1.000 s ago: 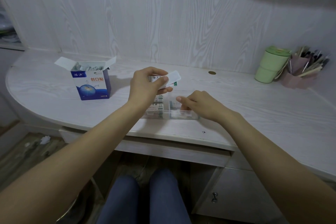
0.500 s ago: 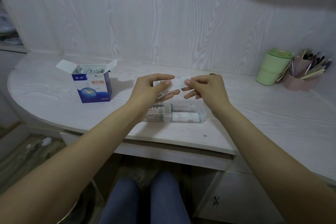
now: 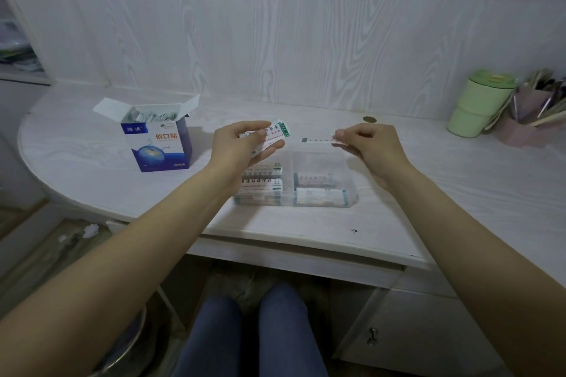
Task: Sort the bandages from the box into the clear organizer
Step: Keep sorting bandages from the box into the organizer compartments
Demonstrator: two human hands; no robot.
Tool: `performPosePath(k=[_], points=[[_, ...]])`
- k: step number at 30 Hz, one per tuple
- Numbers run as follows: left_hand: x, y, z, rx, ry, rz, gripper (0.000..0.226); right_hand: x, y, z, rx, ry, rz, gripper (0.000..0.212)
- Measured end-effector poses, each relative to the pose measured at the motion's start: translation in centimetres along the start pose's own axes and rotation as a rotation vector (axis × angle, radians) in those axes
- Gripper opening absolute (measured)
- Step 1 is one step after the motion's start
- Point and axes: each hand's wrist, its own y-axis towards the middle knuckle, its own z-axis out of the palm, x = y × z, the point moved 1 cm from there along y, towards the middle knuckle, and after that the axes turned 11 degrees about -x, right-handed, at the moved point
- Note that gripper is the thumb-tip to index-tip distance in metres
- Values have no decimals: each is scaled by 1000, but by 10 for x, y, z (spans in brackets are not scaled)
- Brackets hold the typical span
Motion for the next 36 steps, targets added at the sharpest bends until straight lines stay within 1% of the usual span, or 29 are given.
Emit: performPosePath(k=[1,3,5,9,12,14,15,17,18,19,27,36], points=[[1,1,1,-3,6,-2,15,-3,3,-1,11,-132,-48,5],[1,3,3,0,11,-2,15,-7,7,-3,58,-355,-106,8],[1,4,6,9,20,0,15,-9,8,-1,116,-515,-144,6],[1,4,11,34,39,12,15,-9,6,8,184,-695,-238,6],[0,2,13,56,58,34,15,-10,5,14,272,-837,-298,12],[0,2,14,61,63,37,15,-10,5,18,321,-909,-332,10],[0,1,15,64,64,37,15,-10,5,20,343,-935,-338,11],[0,1,16,66,67,38,15,-10,3,23,380,-981,-322,34],[-1,1,16,68,66,41,15,-10,2,25,387,-996,-312,42],[-1,1,16,69,63,44,15,-10,1,26,390,-1007,-310,45],[-4,0,15,76,51,62,15,-6,-6,31,443,-1147,-296,51],[-7,-3,16,77,37,72,15,-3,-7,33,444,-1135,-295,52]])
